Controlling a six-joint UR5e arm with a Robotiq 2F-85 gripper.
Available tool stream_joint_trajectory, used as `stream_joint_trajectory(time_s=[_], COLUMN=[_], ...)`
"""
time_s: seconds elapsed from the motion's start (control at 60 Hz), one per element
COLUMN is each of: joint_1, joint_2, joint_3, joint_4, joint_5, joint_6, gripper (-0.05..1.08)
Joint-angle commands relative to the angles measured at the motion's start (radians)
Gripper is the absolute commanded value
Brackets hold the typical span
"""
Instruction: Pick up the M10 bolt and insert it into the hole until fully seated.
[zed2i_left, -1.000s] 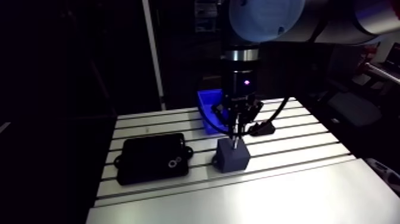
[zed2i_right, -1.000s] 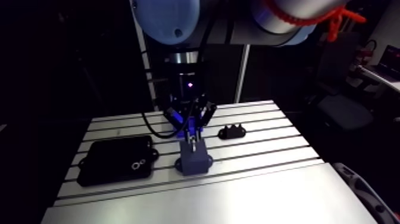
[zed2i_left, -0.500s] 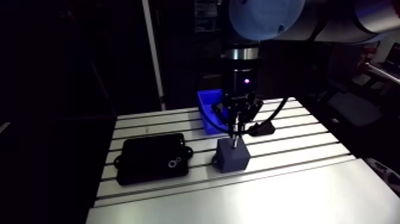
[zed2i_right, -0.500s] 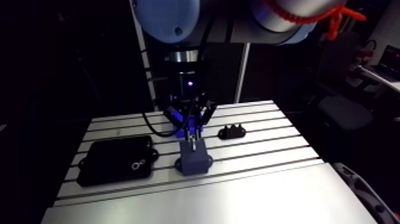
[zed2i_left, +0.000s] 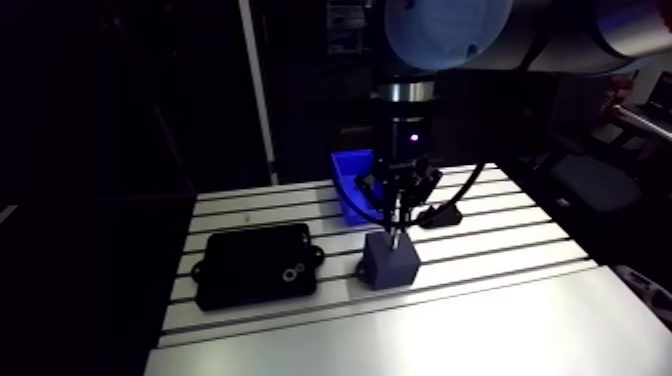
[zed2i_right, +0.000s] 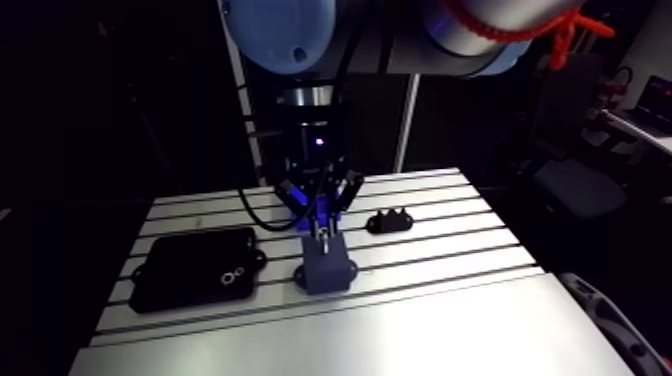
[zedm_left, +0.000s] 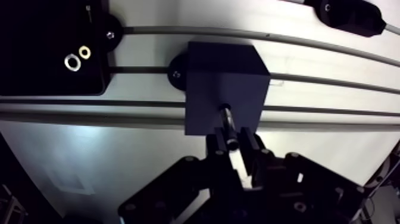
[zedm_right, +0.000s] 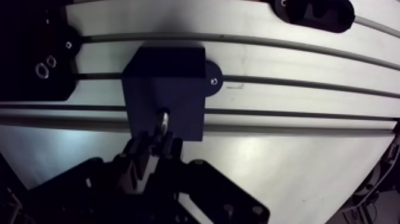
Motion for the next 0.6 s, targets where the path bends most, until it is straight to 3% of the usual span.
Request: stream_joint_trajectory(time_s=[0.017, 0.6], joint_1=[-0.001, -0.001], joint_2=[-0.001, -0.001], joint_3=[0.001, 0.001], joint_4=[0.0, 0.0], joint_5=[0.0, 0.0], joint_6=[0.002, 0.003], gripper=[1.08, 1.08])
